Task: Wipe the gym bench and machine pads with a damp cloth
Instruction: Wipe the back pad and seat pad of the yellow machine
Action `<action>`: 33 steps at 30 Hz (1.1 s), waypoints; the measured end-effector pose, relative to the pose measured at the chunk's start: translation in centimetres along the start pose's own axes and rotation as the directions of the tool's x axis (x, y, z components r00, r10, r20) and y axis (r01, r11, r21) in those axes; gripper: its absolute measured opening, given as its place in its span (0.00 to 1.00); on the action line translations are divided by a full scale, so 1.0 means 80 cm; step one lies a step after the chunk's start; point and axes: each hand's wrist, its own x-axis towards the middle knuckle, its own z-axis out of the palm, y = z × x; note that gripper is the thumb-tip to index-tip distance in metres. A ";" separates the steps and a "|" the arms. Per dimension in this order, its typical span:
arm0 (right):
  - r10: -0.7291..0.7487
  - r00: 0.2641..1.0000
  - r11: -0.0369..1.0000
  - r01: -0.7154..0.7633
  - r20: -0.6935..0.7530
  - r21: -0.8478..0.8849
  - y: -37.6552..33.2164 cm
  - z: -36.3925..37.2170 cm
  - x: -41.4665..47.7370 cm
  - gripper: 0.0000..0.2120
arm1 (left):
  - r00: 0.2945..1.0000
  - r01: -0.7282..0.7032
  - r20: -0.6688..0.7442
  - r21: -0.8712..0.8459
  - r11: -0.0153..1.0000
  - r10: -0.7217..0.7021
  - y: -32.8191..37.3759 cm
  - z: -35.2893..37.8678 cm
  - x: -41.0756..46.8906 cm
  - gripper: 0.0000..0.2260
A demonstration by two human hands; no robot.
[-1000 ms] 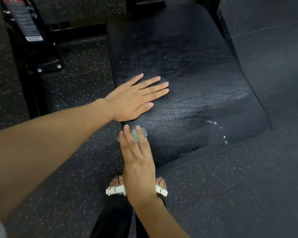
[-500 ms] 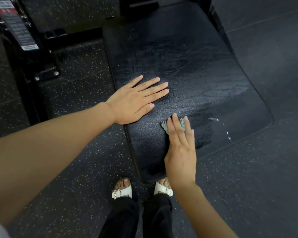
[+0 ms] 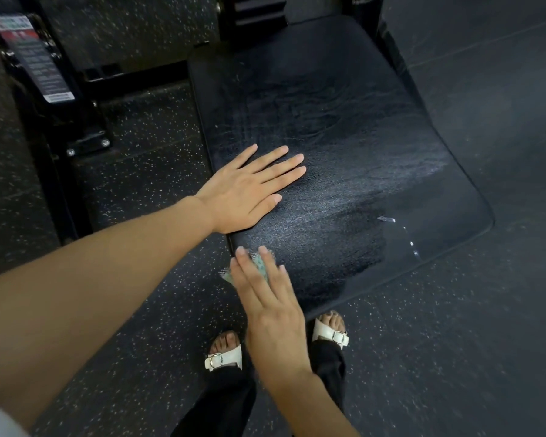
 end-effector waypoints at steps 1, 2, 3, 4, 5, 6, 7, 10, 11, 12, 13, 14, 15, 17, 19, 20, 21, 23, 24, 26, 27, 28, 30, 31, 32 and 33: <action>0.023 1.000 0.999 -0.022 0.005 -0.031 0.010 -0.003 -0.001 0.37 | 1.000 0.009 0.001 -0.002 1.000 -0.009 0.002 0.000 -0.001 0.25; 0.043 0.999 0.997 -0.041 0.021 -0.060 0.023 -0.008 -0.001 0.42 | 1.000 0.023 0.002 -0.005 1.000 -0.023 0.004 0.000 -0.002 0.26; 0.066 0.997 0.994 -0.064 0.028 -0.088 0.038 -0.013 -0.002 0.46 | 0.999 0.041 0.004 -0.005 0.999 -0.041 0.008 0.001 -0.004 0.26; 0.085 0.996 0.991 -0.082 0.027 -0.102 0.055 -0.018 -0.003 0.48 | 0.998 0.057 0.003 -0.006 0.998 -0.057 0.012 0.001 -0.006 0.26; 0.110 0.994 0.988 -0.107 0.021 -0.107 0.072 -0.024 -0.003 0.47 | 0.998 0.068 0.003 -0.006 0.998 -0.068 0.015 0.001 -0.008 0.26; 0.136 0.991 0.985 -0.133 0.014 -0.111 0.090 -0.032 -0.003 0.45 | 0.997 0.078 0.003 -0.007 0.997 -0.078 0.019 0.002 -0.009 0.26; 0.160 0.987 0.981 -0.158 0.009 -0.116 0.104 -0.040 -0.002 0.43 | 0.996 0.089 0.006 -0.005 0.996 -0.089 0.022 0.003 -0.010 0.26; 0.234 0.972 0.969 -0.235 -0.019 -0.072 0.122 -0.048 0.001 0.41 | 0.991 0.134 0.013 -0.019 0.991 -0.133 0.033 0.002 -0.012 0.27; 0.269 0.962 0.962 -0.270 -0.040 -0.048 0.117 -0.046 0.002 0.41 | 0.989 0.147 0.010 -0.017 0.989 -0.147 0.036 0.002 -0.012 0.27; 0.297 0.952 0.953 -0.300 -0.068 -0.036 0.108 -0.043 0.003 0.41 | 0.988 0.155 0.006 -0.010 0.988 -0.155 0.039 0.003 -0.012 0.27; 0.305 0.947 0.950 -0.310 -0.099 -0.038 0.098 -0.039 0.004 0.40 | 0.987 0.160 0.004 -0.002 0.987 -0.160 0.041 0.003 -0.012 0.27; 0.296 0.948 0.952 -0.303 -0.117 -0.047 0.088 -0.035 0.003 0.39 | 0.986 0.164 0.006 -0.001 0.986 -0.164 0.042 0.002 -0.011 0.27; 0.272 0.956 0.958 -0.280 -0.112 -0.059 0.079 -0.032 0.002 0.38 | 0.986 0.167 0.011 -0.005 0.986 -0.167 0.044 0.001 -0.010 0.27; 0.185 0.981 0.976 -0.190 -0.061 -0.106 0.067 -0.026 -0.004 0.39 | 0.984 0.180 0.014 -0.014 0.984 -0.179 0.049 0.000 -0.006 0.27; 0.087 0.996 0.988 -0.087 -0.005 -0.127 0.067 -0.023 -0.010 0.40 | 0.980 0.200 0.011 -0.012 0.980 -0.200 0.057 0.001 -0.003 0.27; 0.045 0.999 0.992 -0.043 0.016 -0.119 0.072 -0.023 -0.011 0.41 | 0.978 0.210 0.009 -0.006 0.978 -0.210 0.061 0.002 -0.001 0.27; 0.005 1.000 0.994 -0.002 0.029 -0.112 0.080 -0.025 -0.010 0.42 | 0.976 0.217 0.006 -0.001 0.976 -0.217 0.064 0.002 0.001 0.26; -0.051 0.998 0.993 0.054 0.031 -0.104 0.102 -0.032 -0.008 0.42 | 0.974 0.226 0.005 -0.002 0.974 -0.226 0.069 0.002 0.004 0.26; -0.059 0.998 0.993 0.062 0.029 -0.105 0.114 -0.037 -0.005 0.41 | 0.973 0.229 0.004 -0.009 0.973 -0.229 0.070 0.002 0.006 0.26; -0.050 0.998 0.991 0.053 0.027 -0.122 0.137 -0.048 -0.001 0.40 | 0.972 0.236 0.004 -0.029 0.971 -0.236 0.075 0.001 0.008 0.26; -0.039 0.999 0.991 0.042 0.030 -0.130 0.149 -0.053 0.002 0.40 | 0.971 0.241 0.004 -0.038 0.970 -0.241 0.077 0.001 0.010 0.26; -0.028 0.999 0.990 0.031 0.030 -0.135 0.161 -0.058 0.005 0.40 | 0.969 0.247 0.002 -0.045 0.968 -0.247 0.079 0.001 0.012 0.26; -0.002 0.999 0.989 0.007 0.038 -0.145 0.186 -0.068 0.009 0.41 | 0.966 0.259 0.000 -0.057 0.964 -0.260 0.083 0.001 0.016 0.26; 0.014 0.999 0.988 -0.007 0.045 -0.156 0.200 -0.073 0.012 0.42 | 0.963 0.267 0.002 -0.067 0.961 -0.268 0.085 0.001 0.019 0.26; 0.031 0.998 0.986 -0.022 0.052 -0.164 0.214 -0.077 0.014 0.42 | 0.961 0.275 0.008 -0.079 0.958 -0.275 0.087 0.001 0.021 0.26; 0.050 0.998 0.986 -0.042 0.049 -0.160 0.229 -0.083 0.016 0.42 | 0.960 0.281 0.012 -0.087 0.956 -0.281 0.088 0.002 0.023 0.26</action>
